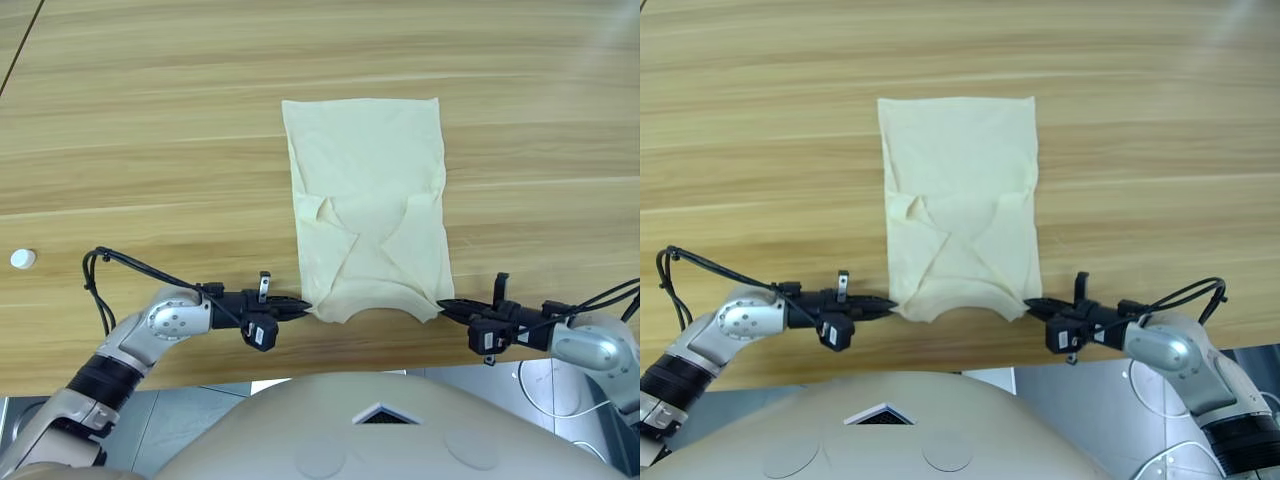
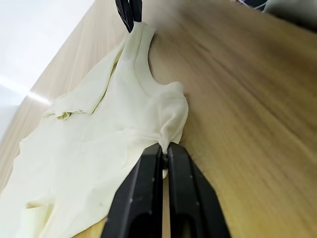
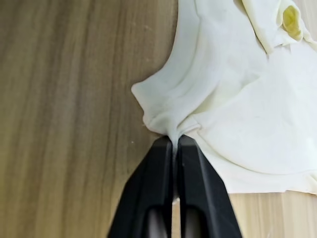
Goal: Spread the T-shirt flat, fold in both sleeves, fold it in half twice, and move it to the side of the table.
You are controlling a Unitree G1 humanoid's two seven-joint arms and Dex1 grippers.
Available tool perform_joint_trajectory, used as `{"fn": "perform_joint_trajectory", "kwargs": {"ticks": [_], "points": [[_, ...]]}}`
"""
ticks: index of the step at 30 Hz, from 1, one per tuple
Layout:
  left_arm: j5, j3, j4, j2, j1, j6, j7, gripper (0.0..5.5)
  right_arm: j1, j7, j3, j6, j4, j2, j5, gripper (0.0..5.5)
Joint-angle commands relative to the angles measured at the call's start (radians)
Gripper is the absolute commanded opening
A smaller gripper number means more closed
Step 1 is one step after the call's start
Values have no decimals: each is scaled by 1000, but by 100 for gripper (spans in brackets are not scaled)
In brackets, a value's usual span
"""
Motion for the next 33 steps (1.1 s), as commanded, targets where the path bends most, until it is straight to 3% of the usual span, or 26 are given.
{"fn": "perform_joint_trajectory", "kwargs": {"ticks": [1, 8, 15, 21, 25, 27, 33], "points": [[-40, 3, -31, 16, 5, 12, -16, 0, 18, -4, -21, -10, -36, -7, 20, 0], [-123, 33, -109, 91, 63, 3, -35, 0, 92, -23, -134, 7, -154, -14, 50, 0], [-274, 64, -189, 270, 223, -82, -91, 0, 246, 33, -251, -160, -226, -72, 164, 0], [-433, 112, -300, 384, 361, -138, -97, 0, 475, 63, -424, -325, -353, -38, 255, 0], [-570, 136, -360, 443, 439, -163, -106, 0, 500, 76, -450, -344, -366, -24, 265, 0], [-617, 139, -360, 425, 422, -122, -113, 0, 442, 69, -411, -287, -354, -7, 218, 0], [-480, 153, -194, 214, 253, 31, -67, 0, 166, 44, -282, -45, -327, 45, 122, 0]]}}
